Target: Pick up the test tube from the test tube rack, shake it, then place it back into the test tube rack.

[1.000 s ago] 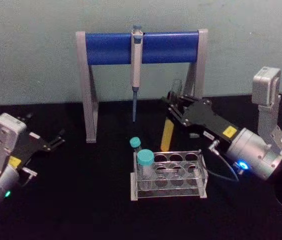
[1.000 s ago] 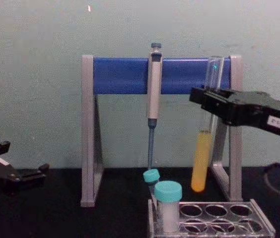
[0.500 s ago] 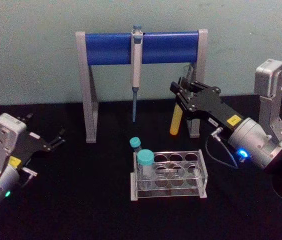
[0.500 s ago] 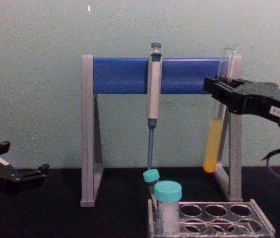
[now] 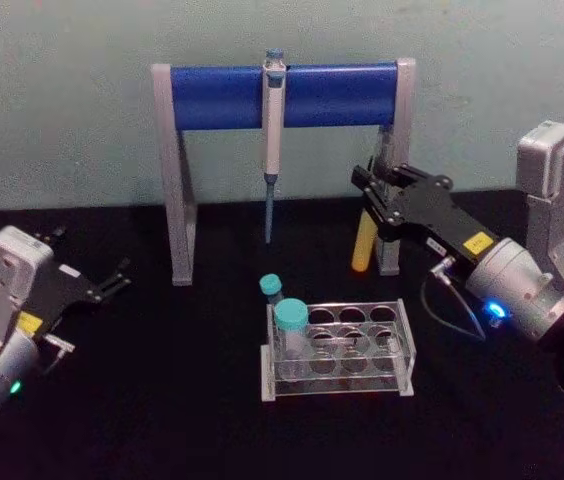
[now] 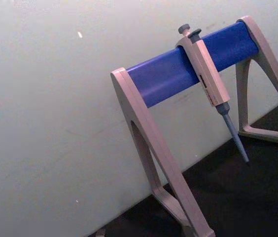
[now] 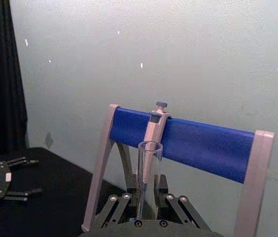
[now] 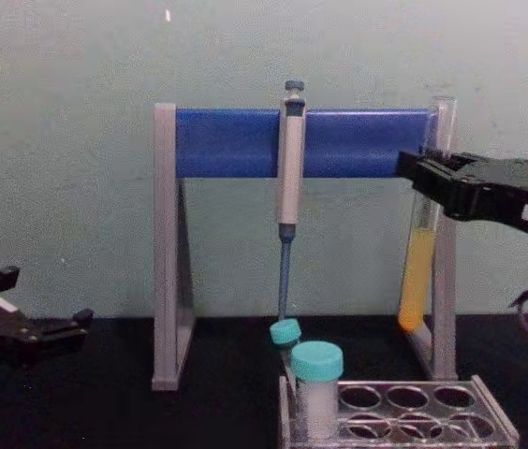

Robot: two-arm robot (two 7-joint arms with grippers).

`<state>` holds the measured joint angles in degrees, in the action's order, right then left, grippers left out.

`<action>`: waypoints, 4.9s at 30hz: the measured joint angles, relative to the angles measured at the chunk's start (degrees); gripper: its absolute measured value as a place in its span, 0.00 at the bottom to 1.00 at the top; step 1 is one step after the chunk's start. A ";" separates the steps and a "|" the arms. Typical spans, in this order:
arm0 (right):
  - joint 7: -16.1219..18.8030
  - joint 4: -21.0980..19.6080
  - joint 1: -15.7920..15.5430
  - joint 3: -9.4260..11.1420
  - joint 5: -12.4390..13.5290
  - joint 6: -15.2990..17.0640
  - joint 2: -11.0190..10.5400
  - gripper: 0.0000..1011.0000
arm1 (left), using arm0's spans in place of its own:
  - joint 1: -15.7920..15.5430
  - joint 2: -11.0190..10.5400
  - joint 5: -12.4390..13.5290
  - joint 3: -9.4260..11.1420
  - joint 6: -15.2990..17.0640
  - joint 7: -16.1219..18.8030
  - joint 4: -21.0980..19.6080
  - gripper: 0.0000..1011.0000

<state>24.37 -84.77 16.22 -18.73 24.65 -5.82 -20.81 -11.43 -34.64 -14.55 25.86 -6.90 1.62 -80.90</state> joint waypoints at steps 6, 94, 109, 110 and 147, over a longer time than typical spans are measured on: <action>-0.51 -2.32 -2.08 1.21 -0.20 0.68 -1.28 0.24 | 0.00 0.00 0.00 0.00 0.00 0.00 0.00 0.99; 4.49 -3.22 -1.70 -0.95 2.28 0.05 -1.97 0.24 | 0.00 0.00 0.00 0.00 0.00 0.00 0.00 0.99; 13.04 -5.17 -2.64 -3.78 6.85 -1.18 -6.78 0.23 | 0.00 0.00 0.00 0.00 0.00 0.00 0.00 0.99; 13.35 -5.32 -2.79 -4.12 7.08 -1.22 -7.13 0.24 | 0.00 0.00 0.00 0.00 0.00 0.00 0.00 0.99; 11.76 -0.26 -1.55 -7.51 6.85 -2.25 -6.17 0.23 | 0.00 0.00 0.00 0.00 0.00 0.00 0.00 0.99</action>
<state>36.13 -85.03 14.67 -26.24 31.50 -8.07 -26.98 -11.43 -34.65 -14.55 25.86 -6.91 1.62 -80.90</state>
